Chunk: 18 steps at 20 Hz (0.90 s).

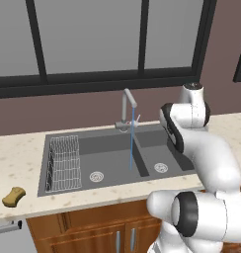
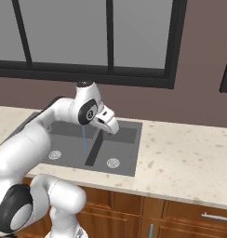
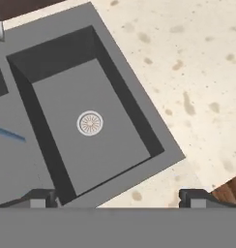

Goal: Soak the sponge with water for a few seconds and then drop it inside the sink.

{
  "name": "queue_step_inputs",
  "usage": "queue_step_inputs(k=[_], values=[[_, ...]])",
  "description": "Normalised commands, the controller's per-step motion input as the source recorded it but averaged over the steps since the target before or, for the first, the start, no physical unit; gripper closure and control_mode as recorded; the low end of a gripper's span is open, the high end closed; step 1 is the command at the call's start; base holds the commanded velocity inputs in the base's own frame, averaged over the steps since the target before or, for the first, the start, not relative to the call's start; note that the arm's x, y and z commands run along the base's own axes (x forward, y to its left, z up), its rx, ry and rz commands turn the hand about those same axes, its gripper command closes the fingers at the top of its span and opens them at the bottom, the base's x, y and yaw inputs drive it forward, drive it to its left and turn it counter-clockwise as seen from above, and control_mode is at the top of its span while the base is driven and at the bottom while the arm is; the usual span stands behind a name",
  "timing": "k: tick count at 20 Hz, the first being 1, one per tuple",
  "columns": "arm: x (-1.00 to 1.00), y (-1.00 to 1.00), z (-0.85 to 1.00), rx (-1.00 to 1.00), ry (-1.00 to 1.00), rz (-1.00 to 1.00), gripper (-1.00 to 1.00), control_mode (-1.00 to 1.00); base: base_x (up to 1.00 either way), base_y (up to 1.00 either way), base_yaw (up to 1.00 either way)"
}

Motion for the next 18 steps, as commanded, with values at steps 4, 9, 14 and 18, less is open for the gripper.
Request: queue_step_inputs(k=[4,9,14,18], values=[[-0.53,0.11,0.00,0.00,0.14,0.14,-1.00,-1.00,0.00,0.00,0.00],[-0.37,0.26,0.00,0.00,0.00,0.14,-1.00,-1.00,0.00,0.00,0.00],[-0.04,0.49,0.00,0.00,0.00,0.15,-1.00,-1.00,0.00,0.00,0.00],[-0.13,0.68,-0.04,0.00,0.00,0.18,-1.00,-1.00,0.00,0.00,0.00]])
